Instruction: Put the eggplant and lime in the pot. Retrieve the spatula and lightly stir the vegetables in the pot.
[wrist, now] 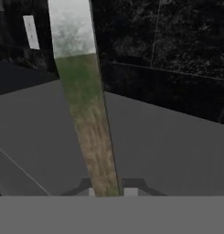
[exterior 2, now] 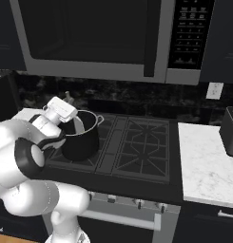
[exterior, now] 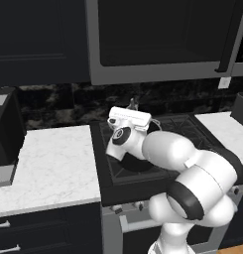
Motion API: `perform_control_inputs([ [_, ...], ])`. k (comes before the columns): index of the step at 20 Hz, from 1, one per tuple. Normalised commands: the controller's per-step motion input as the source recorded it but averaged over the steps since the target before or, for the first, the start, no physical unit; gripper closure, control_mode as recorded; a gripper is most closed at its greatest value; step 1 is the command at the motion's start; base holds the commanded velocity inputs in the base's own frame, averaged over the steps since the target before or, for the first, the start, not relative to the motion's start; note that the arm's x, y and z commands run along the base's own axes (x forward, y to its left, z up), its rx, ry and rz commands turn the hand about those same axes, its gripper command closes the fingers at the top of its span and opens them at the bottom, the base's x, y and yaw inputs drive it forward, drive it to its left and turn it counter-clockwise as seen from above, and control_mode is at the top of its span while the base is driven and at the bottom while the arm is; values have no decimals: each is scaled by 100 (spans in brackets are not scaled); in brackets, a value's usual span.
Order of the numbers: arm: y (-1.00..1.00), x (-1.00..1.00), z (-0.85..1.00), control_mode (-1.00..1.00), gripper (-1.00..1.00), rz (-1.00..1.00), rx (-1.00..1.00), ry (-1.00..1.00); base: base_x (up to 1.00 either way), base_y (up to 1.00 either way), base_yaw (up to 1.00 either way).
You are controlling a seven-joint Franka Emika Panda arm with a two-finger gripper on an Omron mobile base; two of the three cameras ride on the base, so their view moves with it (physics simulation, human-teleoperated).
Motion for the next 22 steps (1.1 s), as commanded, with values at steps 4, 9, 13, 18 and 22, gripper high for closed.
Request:
perform_control_inputs([
  [4, 0, 0, -16, -100, 100, 0, 16, 19, 0, 0, 0],
  [9, 0, 0, 36, -100, 100, 0, 22, 9, 0, 0, 0],
  [13, -1, 0, -3, -100, 100, 0, 25, 17, 0, 0, 0],
  [18, -13, 25, -72, -100, 100, 0, 5, 17, 0, 0, 0],
  [22, -21, 46, -78, -100, 100, 0, 0, 6, 0, 0, 0],
])
